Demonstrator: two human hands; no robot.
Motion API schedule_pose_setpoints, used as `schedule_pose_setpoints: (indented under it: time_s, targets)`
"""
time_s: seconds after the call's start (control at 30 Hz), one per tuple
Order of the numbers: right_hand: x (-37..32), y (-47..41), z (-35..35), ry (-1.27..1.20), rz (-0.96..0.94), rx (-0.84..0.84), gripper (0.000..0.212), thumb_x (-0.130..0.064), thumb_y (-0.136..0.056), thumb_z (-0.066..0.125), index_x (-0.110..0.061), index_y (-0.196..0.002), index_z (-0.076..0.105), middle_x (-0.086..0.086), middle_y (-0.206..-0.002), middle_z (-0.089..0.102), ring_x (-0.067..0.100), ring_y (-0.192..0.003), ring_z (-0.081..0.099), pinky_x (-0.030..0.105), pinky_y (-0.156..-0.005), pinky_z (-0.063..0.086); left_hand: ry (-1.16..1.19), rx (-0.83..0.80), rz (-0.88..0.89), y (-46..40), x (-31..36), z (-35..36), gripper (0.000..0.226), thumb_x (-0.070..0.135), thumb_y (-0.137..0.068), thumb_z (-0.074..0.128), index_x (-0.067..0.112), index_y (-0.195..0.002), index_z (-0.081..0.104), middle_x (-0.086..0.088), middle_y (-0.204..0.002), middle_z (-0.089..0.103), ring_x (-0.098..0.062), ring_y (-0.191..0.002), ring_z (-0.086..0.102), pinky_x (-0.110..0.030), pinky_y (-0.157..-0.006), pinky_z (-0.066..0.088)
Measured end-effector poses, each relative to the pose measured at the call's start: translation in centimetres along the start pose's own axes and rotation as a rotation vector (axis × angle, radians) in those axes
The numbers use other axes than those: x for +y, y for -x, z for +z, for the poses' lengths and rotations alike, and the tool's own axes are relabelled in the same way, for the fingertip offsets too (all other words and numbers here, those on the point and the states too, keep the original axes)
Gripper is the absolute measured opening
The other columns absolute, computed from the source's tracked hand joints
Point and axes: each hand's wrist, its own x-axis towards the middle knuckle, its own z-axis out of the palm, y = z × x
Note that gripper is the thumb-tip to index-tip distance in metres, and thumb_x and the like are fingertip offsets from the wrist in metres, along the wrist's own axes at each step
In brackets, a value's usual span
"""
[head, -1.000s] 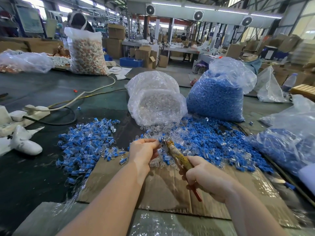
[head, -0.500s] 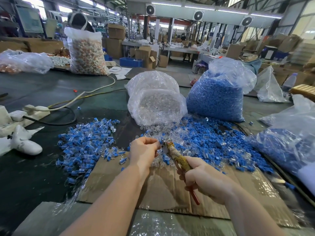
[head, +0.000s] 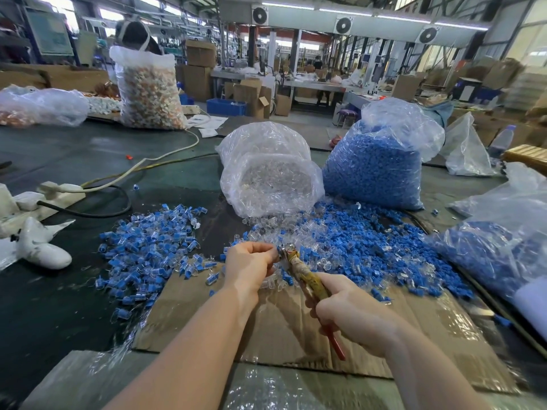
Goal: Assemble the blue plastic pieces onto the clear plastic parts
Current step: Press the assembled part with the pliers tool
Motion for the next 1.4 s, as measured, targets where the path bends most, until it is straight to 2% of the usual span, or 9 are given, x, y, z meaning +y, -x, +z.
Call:
schedule_pose_setpoints:
  time_s: [0.3, 0.47, 0.53, 0.67, 0.77, 0.87, 1.1, 1.27, 1.4]
  targets:
    - [0.2, -0.4, 0.5, 0.176, -0.008, 0.112, 0.023, 0.006, -0.080, 0.039, -0.016, -0.077, 0.046, 0.003, -0.074, 0.045, 0.016, -0.056, 0.042, 0.026, -0.050, 0.037, 0.001, 0.014, -0.011, 0.1, -0.6, 0.3, 0.011, 0.001, -0.084, 0.062, 0.011, -0.079, 0.064, -0.006, -0.078, 0.065, -0.013, -0.067, 0.057, -0.020, -0.053, 0.043]
    - [0.3, 0.1, 0.5, -0.248, 0.071, 0.047, 0.039, 0.011, -0.070, 0.049, -0.019, -0.095, 0.057, 0.010, -0.080, 0.053, 0.018, -0.062, 0.052, 0.029, -0.054, 0.044, -0.007, 0.036, 0.013, 0.1, -0.3, 0.3, 0.007, 0.004, -0.084, 0.063, 0.010, -0.082, 0.065, -0.006, -0.078, 0.065, -0.013, -0.066, 0.056, -0.023, -0.057, 0.045]
    - [0.6, -0.1, 0.4, -0.388, 0.077, 0.123, 0.044, 0.014, -0.070, 0.049, -0.018, -0.098, 0.057, 0.011, -0.078, 0.052, 0.017, -0.059, 0.052, 0.029, -0.052, 0.045, -0.049, 0.096, 0.066, -0.1, -0.2, -0.3, 0.006, 0.004, -0.083, 0.064, 0.010, -0.083, 0.065, -0.005, -0.075, 0.065, -0.012, -0.061, 0.055, -0.024, -0.057, 0.044]
    - [2.6, -1.6, -1.3, -0.113, 0.006, 0.465, 0.046, 0.008, -0.073, 0.055, -0.016, -0.111, 0.054, 0.007, -0.077, 0.049, 0.013, -0.056, 0.048, 0.027, -0.050, 0.040, -0.448, 0.285, 0.287, -1.3, -0.4, -3.3, 0.005, 0.016, -0.088, 0.060, 0.019, -0.087, 0.064, 0.008, -0.076, 0.061, -0.004, -0.063, 0.055, -0.015, -0.051, 0.035]
    - [4.8, -2.6, -3.6, 0.178, 0.111, 0.661, 0.057, -0.009, -0.073, 0.065, -0.017, -0.127, 0.050, 0.016, -0.101, 0.056, 0.032, -0.089, 0.055, 0.042, -0.077, 0.048, -0.793, 0.422, 0.405, -2.5, -0.8, -6.3, 0.015, 0.020, -0.092, 0.054, 0.025, -0.098, 0.067, 0.003, -0.090, 0.067, -0.014, -0.070, 0.058, -0.030, -0.068, 0.047]
    - [6.1, -3.0, -5.1, 0.311, 0.195, 0.735, 0.067, -0.027, -0.075, 0.073, -0.015, -0.135, 0.045, 0.017, -0.114, 0.056, 0.035, -0.109, 0.050, 0.045, -0.094, 0.042, -1.060, 0.515, 0.410, -3.5, -1.3, -8.6, 0.021, 0.023, -0.093, 0.052, 0.028, -0.105, 0.068, -0.003, -0.102, 0.065, -0.023, -0.091, 0.053, -0.038, -0.082, 0.036]
    - [8.0, -3.9, -6.4, 0.537, 0.320, 0.728, 0.073, -0.054, -0.080, 0.062, -0.013, -0.137, 0.041, 0.016, -0.130, 0.050, 0.033, -0.121, 0.039, 0.042, -0.098, 0.035, -1.135, 0.480, 0.382, -3.2, -1.9, -8.4, 0.026, 0.028, -0.092, 0.053, 0.031, -0.116, 0.061, 0.000, -0.116, 0.056, -0.022, -0.108, 0.039, -0.037, -0.088, 0.031]
    - [8.1, -4.2, -6.3, 0.644, 0.407, 0.724, 0.067, -0.063, -0.084, 0.047, -0.019, -0.133, 0.043, 0.017, -0.128, 0.048, 0.034, -0.120, 0.041, 0.045, -0.099, 0.034, -0.888, 0.215, 0.629, -0.9, -2.8, -3.8, 0.019, 0.020, -0.089, 0.059, 0.021, -0.107, 0.065, 0.003, -0.108, 0.059, -0.007, -0.095, 0.036, -0.013, -0.081, 0.023]
    - [7.1, -4.0, -5.4, 0.729, 0.366, 0.752, 0.057, -0.057, -0.090, 0.041, -0.023, -0.137, 0.038, 0.016, -0.135, 0.041, 0.034, -0.125, 0.035, 0.050, -0.103, 0.028, -0.810, 0.027, 0.685, 0.6, -4.2, -0.3, 0.017, 0.019, -0.090, 0.057, 0.020, -0.106, 0.064, 0.007, -0.102, 0.060, -0.004, -0.093, 0.045, -0.010, -0.081, 0.032]
